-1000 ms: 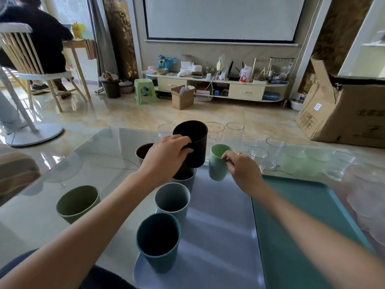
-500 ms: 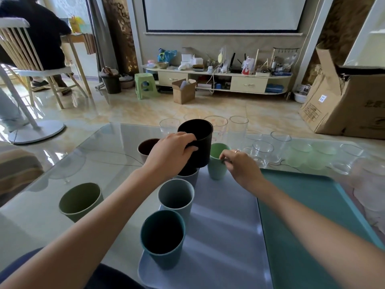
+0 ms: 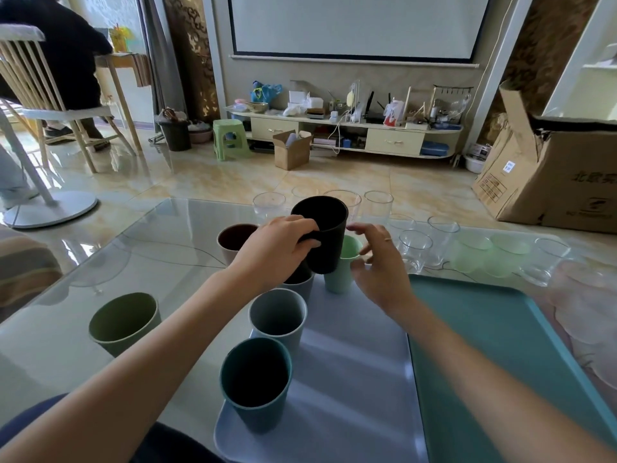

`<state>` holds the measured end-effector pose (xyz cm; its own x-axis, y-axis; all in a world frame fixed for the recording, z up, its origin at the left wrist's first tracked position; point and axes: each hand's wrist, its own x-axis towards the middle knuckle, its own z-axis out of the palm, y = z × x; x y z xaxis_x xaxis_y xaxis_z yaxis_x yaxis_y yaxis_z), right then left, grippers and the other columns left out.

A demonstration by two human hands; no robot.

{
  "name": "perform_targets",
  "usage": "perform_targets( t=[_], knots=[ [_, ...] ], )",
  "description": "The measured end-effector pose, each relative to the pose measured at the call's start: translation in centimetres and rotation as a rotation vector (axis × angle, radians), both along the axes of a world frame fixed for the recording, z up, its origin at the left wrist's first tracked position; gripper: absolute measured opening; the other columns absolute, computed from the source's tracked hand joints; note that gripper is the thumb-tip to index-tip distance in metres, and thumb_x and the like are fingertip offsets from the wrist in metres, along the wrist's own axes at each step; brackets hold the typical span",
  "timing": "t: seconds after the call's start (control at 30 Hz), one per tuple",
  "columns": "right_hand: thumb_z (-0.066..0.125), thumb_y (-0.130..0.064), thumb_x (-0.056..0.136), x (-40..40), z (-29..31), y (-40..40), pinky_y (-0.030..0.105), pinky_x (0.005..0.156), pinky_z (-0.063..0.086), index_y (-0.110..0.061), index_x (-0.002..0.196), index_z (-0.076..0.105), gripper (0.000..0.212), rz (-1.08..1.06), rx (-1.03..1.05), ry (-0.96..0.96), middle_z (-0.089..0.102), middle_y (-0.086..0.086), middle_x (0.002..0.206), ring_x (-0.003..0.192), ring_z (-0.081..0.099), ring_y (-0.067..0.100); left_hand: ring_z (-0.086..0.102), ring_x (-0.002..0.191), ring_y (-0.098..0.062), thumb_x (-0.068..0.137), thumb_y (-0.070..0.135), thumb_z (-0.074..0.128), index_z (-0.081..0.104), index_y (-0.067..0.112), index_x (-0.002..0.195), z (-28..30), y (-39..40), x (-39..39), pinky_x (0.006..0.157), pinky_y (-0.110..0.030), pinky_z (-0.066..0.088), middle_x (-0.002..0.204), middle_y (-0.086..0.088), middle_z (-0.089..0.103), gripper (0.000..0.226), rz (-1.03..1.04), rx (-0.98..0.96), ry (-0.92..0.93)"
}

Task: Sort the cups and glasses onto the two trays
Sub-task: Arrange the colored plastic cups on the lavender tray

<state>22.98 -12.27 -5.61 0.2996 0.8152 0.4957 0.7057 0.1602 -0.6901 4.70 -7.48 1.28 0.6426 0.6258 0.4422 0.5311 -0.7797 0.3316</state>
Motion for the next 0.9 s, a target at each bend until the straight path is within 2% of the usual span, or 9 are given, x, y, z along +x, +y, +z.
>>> perform_targets(
  t=[0.13,0.2,0.27,0.33,0.43,0.53,0.63,0.8,0.9],
  knots=[
    [0.075,-0.014,0.070,-2.1,0.6,-1.0,0.023,0.083,0.048,-0.022,0.126,0.041,0.066,0.165,-0.043,0.250,0.055,-0.004,0.116,0.100,0.054,0.010,0.058,0.085,-0.022,0.090,0.018,0.056,0.063,0.011,0.105,-0.2,-0.6,0.6,0.075,-0.035,0.048,0.096,-0.004,0.063,0.018,-0.089,0.004,-0.012],
    [0.078,-0.021,0.065,-2.3,0.6,-1.2,0.024,0.079,0.051,-0.020,0.118,0.043,0.063,0.132,-0.042,0.320,0.058,-0.002,0.108,0.099,0.057,0.011,0.060,0.087,-0.023,0.089,0.015,0.058,0.063,0.010,0.105,-0.6,-1.0,0.8,0.076,-0.034,0.049,0.097,-0.005,0.063,0.017,-0.156,-0.015,-0.006],
    [0.079,-0.018,0.066,-2.1,0.5,-1.7,0.015,0.072,0.049,-0.024,0.114,0.042,0.060,0.090,-0.061,0.377,0.059,-0.009,0.101,0.092,0.057,0.000,0.061,0.091,-0.017,0.088,0.012,0.059,0.059,0.016,0.113,-0.6,-1.2,0.8,0.081,-0.028,0.051,0.109,0.000,0.061,0.026,-0.175,-0.083,-0.031],
    [0.079,-0.013,0.070,-1.5,-0.3,-2.3,0.007,0.068,0.045,-0.027,0.117,0.041,0.062,0.077,-0.087,0.424,0.057,-0.017,0.100,0.087,0.055,-0.012,0.060,0.094,-0.008,0.087,0.008,0.060,0.052,0.024,0.124,0.0,-0.7,0.4,0.084,-0.023,0.051,0.117,0.008,0.053,0.041,-0.128,-0.156,-0.077],
    [0.082,-0.013,0.068,-0.9,-1.9,-3.1,0.009,0.073,0.041,-0.025,0.123,0.042,0.069,0.069,-0.153,0.438,0.056,-0.017,0.104,0.094,0.053,-0.006,0.058,0.089,-0.007,0.084,0.004,0.061,0.057,0.023,0.115,1.4,1.4,-1.6,0.079,-0.023,0.051,0.110,0.009,0.056,0.036,0.046,-0.224,-0.081],
    [0.082,-0.008,0.067,-1.0,-3.4,-2.9,0.007,0.071,0.042,-0.024,0.122,0.042,0.070,0.067,-0.188,0.438,0.051,-0.019,0.104,0.095,0.053,0.003,0.059,0.084,-0.014,0.082,0.002,0.061,0.065,0.016,0.099,1.7,4.1,-5.8,0.074,-0.025,0.046,0.101,0.000,0.066,0.022,0.309,-0.262,0.119],
    [0.081,-0.006,0.066,-1.3,-4.4,-2.2,0.008,0.071,0.043,-0.027,0.119,0.041,0.070,0.052,-0.212,0.417,0.054,-0.011,0.107,0.097,0.053,0.008,0.059,0.093,-0.022,0.079,0.001,0.065,0.066,0.016,0.100,0.9,5.8,-9.9,0.079,-0.031,0.050,0.109,-0.008,0.064,0.025,0.521,-0.349,0.368],
    [0.085,-0.016,0.055,-1.7,-6.4,-1.2,0.038,0.090,0.049,-0.030,0.113,0.039,0.075,0.000,-0.252,0.375,0.057,0.006,0.118,0.108,0.057,0.022,0.055,0.111,-0.026,0.078,-0.016,0.057,0.057,0.011,0.123,0.5,6.6,-12.2,0.084,-0.030,0.051,0.128,-0.012,0.055,0.053,0.546,-0.604,0.576],
    [0.086,-0.011,0.057,-1.8,-7.1,-1.4,0.033,0.086,0.049,-0.029,0.114,0.035,0.079,-0.005,-0.280,0.372,0.055,0.007,0.119,0.106,0.057,0.023,0.048,0.124,-0.026,0.079,-0.017,0.054,0.041,0.019,0.138,0.8,6.1,-12.6,0.075,-0.025,0.051,0.144,-0.008,0.041,0.070,0.543,-0.645,0.826]
  ],
)
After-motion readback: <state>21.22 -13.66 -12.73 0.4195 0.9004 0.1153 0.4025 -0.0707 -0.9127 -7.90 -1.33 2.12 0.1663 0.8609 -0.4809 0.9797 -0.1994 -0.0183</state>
